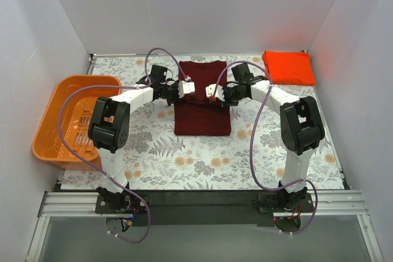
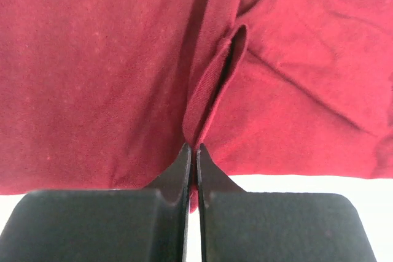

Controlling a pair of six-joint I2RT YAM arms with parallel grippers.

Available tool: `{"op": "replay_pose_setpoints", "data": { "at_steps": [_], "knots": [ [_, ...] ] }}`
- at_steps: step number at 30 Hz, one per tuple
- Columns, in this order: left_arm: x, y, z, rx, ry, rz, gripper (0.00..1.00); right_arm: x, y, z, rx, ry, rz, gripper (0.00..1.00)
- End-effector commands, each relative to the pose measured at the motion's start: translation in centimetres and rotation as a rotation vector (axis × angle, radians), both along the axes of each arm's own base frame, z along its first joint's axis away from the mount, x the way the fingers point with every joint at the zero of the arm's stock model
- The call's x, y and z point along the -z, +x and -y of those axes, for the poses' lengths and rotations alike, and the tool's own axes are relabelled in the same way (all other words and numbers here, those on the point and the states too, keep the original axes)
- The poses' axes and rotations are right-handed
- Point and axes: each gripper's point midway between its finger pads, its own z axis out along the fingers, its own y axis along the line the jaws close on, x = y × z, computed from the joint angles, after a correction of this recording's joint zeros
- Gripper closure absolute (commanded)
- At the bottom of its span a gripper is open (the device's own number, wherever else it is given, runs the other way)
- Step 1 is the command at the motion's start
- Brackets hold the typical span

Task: Fold and stack the t-shirts
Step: Fold the tshirt

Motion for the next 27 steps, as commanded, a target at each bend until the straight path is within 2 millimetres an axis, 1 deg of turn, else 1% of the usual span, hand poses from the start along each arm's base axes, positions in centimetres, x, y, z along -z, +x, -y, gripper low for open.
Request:
{"op": "replay_pose_setpoints", "data": {
  "at_steps": [1,4,5,6,8,9,10,11,12,14,15,17,18,19,20,21,22,23,24,25,26,27],
  "knots": [
    [-1.9,2.4,0.1,0.004,-0.013,0.091,1.0,-0.8,1.3,-0.4,-0.019,0.018,0.038,0.99],
    [-1.6,2.9,0.2,-0.004,-0.008,0.091,1.0,-0.4,2.1,-0.3,0.002,0.01,0.051,0.98],
    [-1.2,3.0,0.1,-0.007,-0.002,0.085,0.97,-0.3,2.3,-0.2,0.027,0.013,0.044,0.82],
    [-1.3,3.4,-0.1,-0.024,0.007,0.095,0.93,-0.4,2.8,0.0,0.049,0.009,0.056,0.74],
    [-1.6,4.0,-0.4,-0.064,-0.001,0.088,0.81,-1.5,3.9,-0.2,0.092,0.032,0.089,0.64],
    [-2.2,4.3,-0.6,-0.082,-0.008,0.097,0.77,-2.3,4.6,-0.2,0.109,0.043,0.11,0.62],
    [-2.9,4.7,-0.9,-0.118,-0.029,0.083,0.75,-3.5,5.4,-0.1,0.127,0.063,0.142,0.6],
    [-4.0,4.8,-1.1,-0.133,-0.042,0.093,0.75,-4.1,5.8,0.1,0.151,0.078,0.143,0.56],
    [-4.5,5.0,-1.4,-0.156,-0.046,0.095,0.73,-5.8,6.6,0.0,0.164,0.095,0.173,0.54],
    [-5.8,4.9,-1.7,-0.21,-0.073,0.081,0.6,-7.3,7.1,0.3,0.193,0.115,0.188,0.54],
    [-8.6,5.0,-2.0,-0.27,-0.12,0.099,0.58,-9.5,7.0,0.5,0.24,0.157,0.187,0.54],
    [-9.4,3.8,-2.2,-0.321,-0.168,0.031,0.57,-10.4,6.1,0.7,0.278,0.184,0.157,0.57],
    [-10.7,2.5,-2.2,-0.333,-0.194,-0.001,0.58,-11.7,5.2,0.7,0.291,0.215,0.143,0.57],
    [-11.3,1.2,-1.7,-0.338,-0.242,-0.061,0.57,-11.3,4.0,0.9,0.334,0.23,0.068,0.58],
    [-11.1,-0.1,-1.4,-0.348,-0.271,-0.131,0.57,-11.5,3.1,0.8,0.353,0.25,0.024,0.58],
    [-10.8,-2.1,-0.9,-0.384,-0.315,-0.277,0.58,-12.2,1.8,0.5,0.351,0.285,-0.028,0.58],
    [-11.5,-3.4,-0.4,-0.388,-0.351,-0.34,0.57,-12.2,0.7,0.2,0.392,0.313,-0.115,0.58],
    [-10.7,-5.7,0.4,-0.373,-0.387,-0.472,0.57,-11.8,-0.6,-0.3,0.397,0.331,-0.196,0.58],
    [-10.8,-7.2,0.9,-0.406,-0.429,-0.6,0.57,-11.8,-1.4,-0.6,0.412,0.35,-0.258,0.58],
    [-10.8,-8.4,1.7,-0.41,-0.446,-0.675,0.57,-11.2,-2.6,-1.0,0.46,0.372,-0.373,0.59],
    [-10.6,-9.2,2.3,-0.411,-0.465,-0.731,0.57,-11.1,-3.8,-1.7,0.448,0.396,-0.456,0.6],
    [-9.7,-10.6,2.8,-0.461,-0.482,-0.859,0.57,-10.4,-4.6,-2.1,0.461,0.404,-0.535,0.6]
  ]
}}
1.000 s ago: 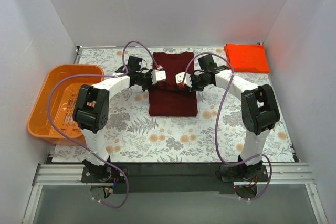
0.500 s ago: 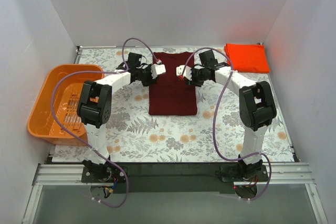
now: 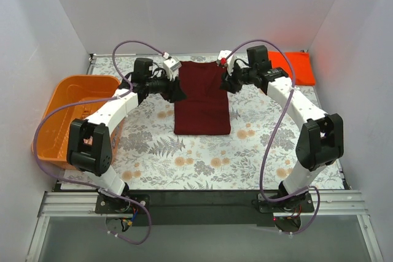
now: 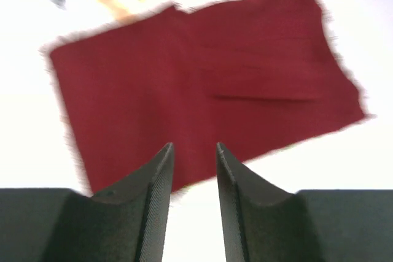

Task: Fold and stack the t-shirts
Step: Fold the tshirt

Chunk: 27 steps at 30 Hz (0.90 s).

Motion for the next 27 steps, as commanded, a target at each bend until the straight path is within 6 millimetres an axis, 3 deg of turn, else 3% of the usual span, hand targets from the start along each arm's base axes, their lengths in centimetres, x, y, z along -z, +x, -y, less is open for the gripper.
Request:
{"op": "replay_pose_setpoints", "data": {
  "at_steps": [1,4,5,8,15,19,22,24,25,27],
  "knots": [
    [1.8,-6.4,2.9,-0.019,-0.183,-0.475,0.56,2.6,-5.7,-2.2,0.043,0.163,-0.478,0.62],
    [3.5,-6.9,3.7,-0.062,-0.234,-0.586,0.56,4.5,-8.0,-3.4,0.049,0.242,-0.716,0.66],
    [4.1,-7.1,3.8,-0.07,-0.241,-0.625,0.56,6.1,-8.9,-3.3,0.06,0.244,-0.779,0.67],
    [6.9,-8.0,3.8,-0.096,-0.233,-0.753,0.58,8.3,-9.1,-3.4,0.072,0.247,-0.833,0.69],
    [13.9,-10.0,1.7,-0.167,-0.151,-0.903,0.58,16.9,-10.9,-1.0,0.187,0.15,-0.983,0.71],
    [15.9,-9.7,-0.2,-0.231,-0.148,-0.968,0.58,19.6,-11.0,1.2,0.256,0.112,-0.999,0.72],
    [15.7,-9.8,-0.9,-0.23,-0.151,-0.973,0.58,20.3,-11.3,3.2,0.302,0.103,-1.005,0.72],
    [14.3,-9.9,-0.9,-0.177,-0.147,-0.935,0.58,19.4,-12.0,3.6,0.286,0.092,-1.002,0.72],
    [13.4,-9.9,-0.9,-0.158,-0.152,-0.908,0.56,18.7,-12.1,3.6,0.269,0.092,-0.984,0.72],
    [10.1,-9.0,-1.0,-0.132,-0.147,-0.777,0.56,15.3,-11.8,3.3,0.205,0.127,-0.891,0.7]
  ]
}}
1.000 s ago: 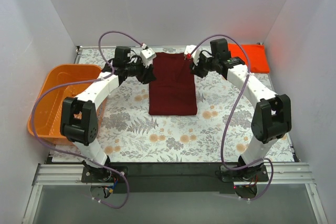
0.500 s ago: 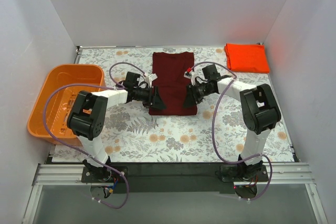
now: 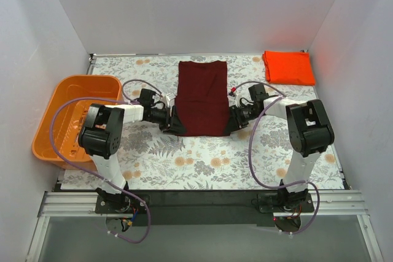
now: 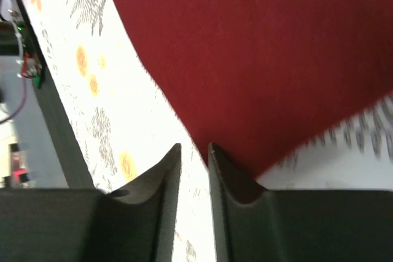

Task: Fold and stack the t-shirts
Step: Fold the tshirt

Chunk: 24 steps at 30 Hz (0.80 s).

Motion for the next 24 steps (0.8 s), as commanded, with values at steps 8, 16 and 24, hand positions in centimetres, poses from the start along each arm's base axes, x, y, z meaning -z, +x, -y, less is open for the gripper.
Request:
{"op": "replay_pose_setpoints", "data": {
  "at_steps": [8,16,24],
  "knots": [
    [-10.3,3.0,-2.2,0.15,0.13,0.596,0.57,-7.7,3.3,4.1,-0.183,-0.214,0.593,0.61],
    [-7.9,2.7,-2.6,0.4,0.251,1.104,0.54,-7.2,3.0,1.6,-0.413,-0.326,1.004,0.39],
    [-3.9,1.0,-0.3,0.638,0.321,1.381,0.54,-4.2,1.0,-1.1,-0.572,-0.352,1.104,0.41]
  ]
}}
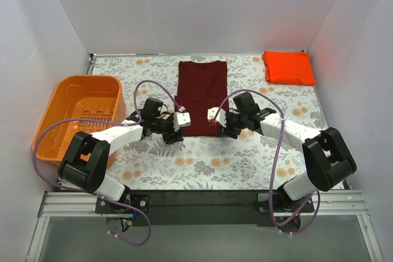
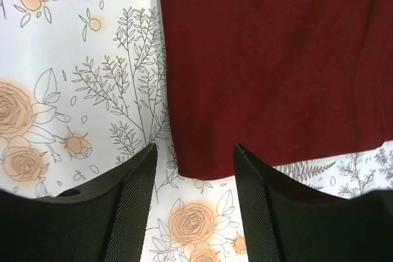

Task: Fold and stack the t-shirts
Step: Fold the tshirt

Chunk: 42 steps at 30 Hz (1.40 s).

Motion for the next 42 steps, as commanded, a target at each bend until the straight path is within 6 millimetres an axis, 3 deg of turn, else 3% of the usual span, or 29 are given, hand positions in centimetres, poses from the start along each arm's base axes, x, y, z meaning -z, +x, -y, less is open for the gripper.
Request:
{"op": "replay_pose_setpoints", "data": {
  "at_steps": [1,10,15,16,18,19,20,22,25,26,29,30,34,36,37,38,42],
  "knots": [
    [-1.5,2.5,0.9,0.086,0.019,0.258,0.54,0.2,1.7,-0.6,-0.045,-0.024,0.132,0.42],
    [3.3,2.6,0.0,0.106,0.125,0.244,0.55,4.9,0.6,0.4,-0.065,-0.107,0.086,0.43],
    [4.9,1.8,-0.6,0.122,0.161,0.211,0.61,6.5,0.5,1.1,-0.068,-0.148,0.08,0.48],
    [5.1,1.8,-0.8,0.117,0.168,0.2,0.66,6.7,0.4,1.1,-0.069,-0.153,0.075,0.51],
    [5.2,1.6,-0.8,0.117,0.174,0.175,0.78,6.9,0.4,1.2,-0.063,-0.162,0.07,0.74],
    [5.1,1.6,-0.8,0.106,0.171,0.163,0.89,6.8,0.5,1.3,-0.06,-0.163,0.072,0.92],
    [4.6,1.4,-0.7,0.106,0.164,0.157,0.94,6.3,0.6,1.3,-0.058,-0.158,0.083,0.99],
    [3.3,2.0,-0.4,0.097,0.146,0.175,1.0,5.5,0.6,1.3,-0.055,-0.154,0.091,0.99],
    [-0.7,3.5,0.4,0.06,0.091,0.207,1.0,2.2,1.8,1.1,-0.023,-0.118,0.126,0.99],
    [-1.6,3.9,0.6,0.048,0.077,0.207,1.0,-0.3,2.9,0.3,-0.015,-0.078,0.166,0.99],
    [-5.6,5.6,1.3,0.039,0.038,0.232,1.0,-3.4,3.9,0.4,0.003,-0.045,0.172,0.99],
    [-6.7,5.7,1.5,0.043,0.026,0.241,1.0,-5.5,4.9,0.2,0.009,-0.027,0.205,0.99],
    [-10.1,6.7,1.8,0.051,0.023,0.293,1.0,-8.6,6.0,0.3,-0.016,-0.041,0.237,0.99],
    [-11.1,7.8,1.6,0.022,0.036,0.315,1.0,-10.6,6.8,0.4,-0.018,-0.049,0.271,0.99],
    [-10.6,7.8,1.3,0.02,0.055,0.291,1.0,-11.0,7.1,0.3,-0.027,-0.054,0.282,0.99],
    [-11.4,8.3,1.3,0.017,0.051,0.301,1.0,-11.3,7.3,0.3,-0.025,-0.056,0.286,0.99],
    [-11.2,6.6,1.4,0.059,0.034,0.27,1.0,-11.0,6.2,0.2,-0.047,-0.053,0.23,0.99]
  ]
}}
